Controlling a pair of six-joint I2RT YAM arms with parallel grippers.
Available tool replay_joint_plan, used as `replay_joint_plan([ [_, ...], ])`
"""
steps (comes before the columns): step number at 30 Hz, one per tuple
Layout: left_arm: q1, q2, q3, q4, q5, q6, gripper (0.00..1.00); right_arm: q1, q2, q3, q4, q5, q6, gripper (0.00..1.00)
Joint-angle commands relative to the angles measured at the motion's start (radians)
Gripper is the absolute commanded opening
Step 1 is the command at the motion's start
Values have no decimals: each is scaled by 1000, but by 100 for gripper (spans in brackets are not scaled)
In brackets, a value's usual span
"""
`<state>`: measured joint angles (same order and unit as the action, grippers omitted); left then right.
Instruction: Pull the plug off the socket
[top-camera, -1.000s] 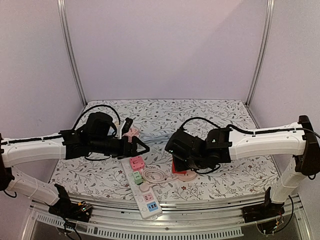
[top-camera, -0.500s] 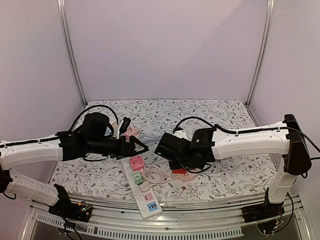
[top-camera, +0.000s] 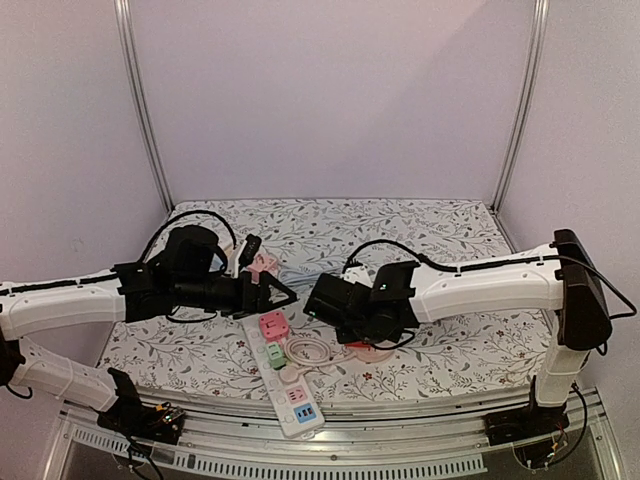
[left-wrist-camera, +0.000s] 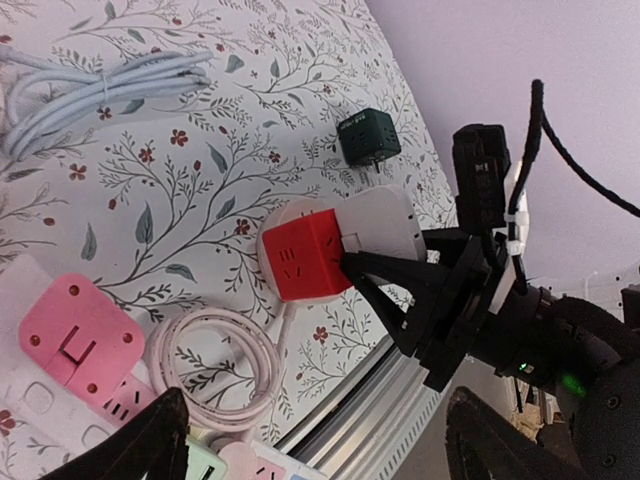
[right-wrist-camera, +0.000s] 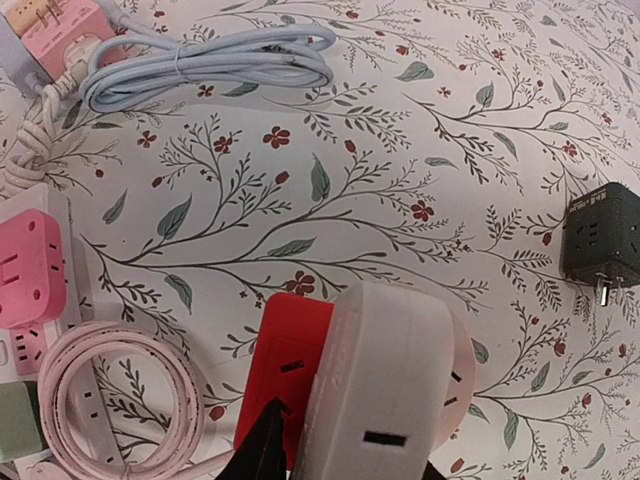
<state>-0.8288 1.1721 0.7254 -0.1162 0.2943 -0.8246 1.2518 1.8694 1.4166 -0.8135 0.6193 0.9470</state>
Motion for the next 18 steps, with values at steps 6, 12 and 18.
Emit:
replay_joint_plan([
  [6,11,13,-12,26,-5,-13,87,-6,8,-35,142,-77,-81,3],
  [12,10,41,-25,68,-6,-43,87,-5,-46,-148,341,-184,-198,0],
  [18,-6,127,-31,199,20,-91,87,-5,-118,-242,474,-289,-300,0],
])
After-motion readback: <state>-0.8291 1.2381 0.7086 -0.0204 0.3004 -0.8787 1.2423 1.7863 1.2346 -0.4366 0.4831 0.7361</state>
